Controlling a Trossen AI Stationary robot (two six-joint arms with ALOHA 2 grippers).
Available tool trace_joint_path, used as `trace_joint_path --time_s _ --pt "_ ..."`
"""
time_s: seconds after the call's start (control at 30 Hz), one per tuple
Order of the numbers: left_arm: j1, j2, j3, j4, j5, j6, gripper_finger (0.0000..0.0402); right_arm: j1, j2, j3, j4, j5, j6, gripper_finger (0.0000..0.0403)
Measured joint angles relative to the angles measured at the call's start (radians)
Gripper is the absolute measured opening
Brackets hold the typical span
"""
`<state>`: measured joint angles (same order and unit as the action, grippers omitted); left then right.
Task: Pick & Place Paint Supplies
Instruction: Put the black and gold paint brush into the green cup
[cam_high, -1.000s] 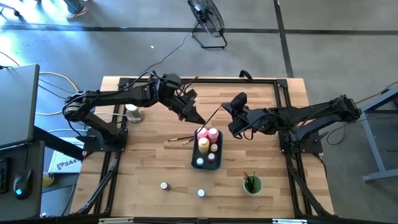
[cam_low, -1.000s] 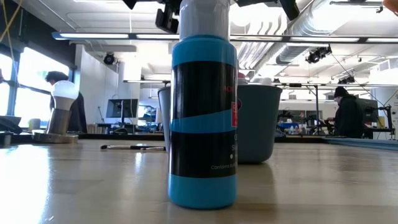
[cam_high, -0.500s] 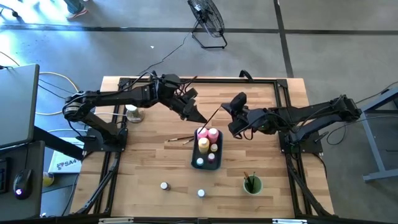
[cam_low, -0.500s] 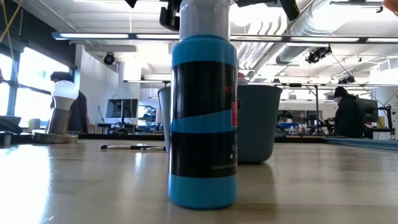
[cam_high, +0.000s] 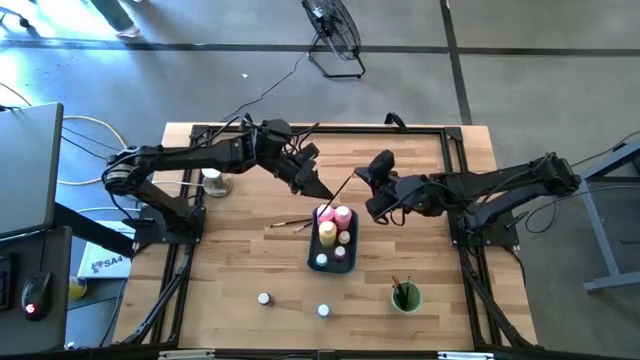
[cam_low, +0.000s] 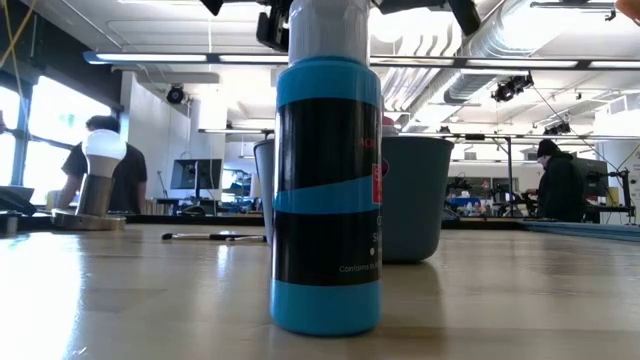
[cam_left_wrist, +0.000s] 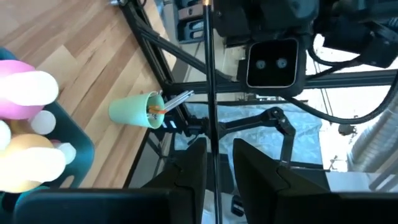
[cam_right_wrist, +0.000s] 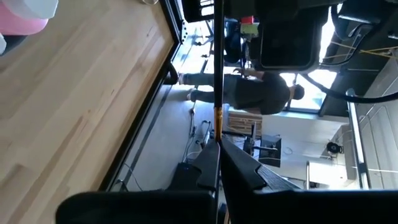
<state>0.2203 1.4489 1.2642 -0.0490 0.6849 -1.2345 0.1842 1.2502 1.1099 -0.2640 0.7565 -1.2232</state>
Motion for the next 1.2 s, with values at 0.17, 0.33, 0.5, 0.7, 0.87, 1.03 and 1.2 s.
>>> trace_joint_path --time_s 0.17,0.33,0.5,0.7,0.87,1.03,1.2 --pt "-0.013 0.004 0.0 0.005 0.005 -0.001 0.0077 -0.004 0.0 0.0 -0.001 0.001 0.028 0.0003" --pt "-0.033 0.006 0.0 0.005 0.003 -0.001 0.0077 -0.004 0.0 0.0 -0.01 0.0 0.033 0.0003" --pt "-0.046 0.009 0.0 0.004 -0.007 -0.001 0.0077 -0.004 0.0 0.0 -0.021 0.0 0.044 0.0003" --pt "-0.045 0.009 0.0 0.004 0.001 -0.001 0.0077 -0.004 0.0 0.0 -0.02 0.0 0.045 0.0003" --pt "-0.045 0.009 0.0 0.003 0.002 -0.005 0.0076 -0.004 0.0 0.0 -0.02 0.0 0.043 0.0003" --pt "-0.045 0.009 0.0 0.002 0.005 -0.014 0.0049 -0.004 0.0 0.0 -0.02 0.0 0.042 0.0003" --pt "-0.045 0.011 0.0 -0.006 0.011 -0.035 0.0009 -0.004 0.0 0.001 -0.015 0.002 0.03 0.0003"
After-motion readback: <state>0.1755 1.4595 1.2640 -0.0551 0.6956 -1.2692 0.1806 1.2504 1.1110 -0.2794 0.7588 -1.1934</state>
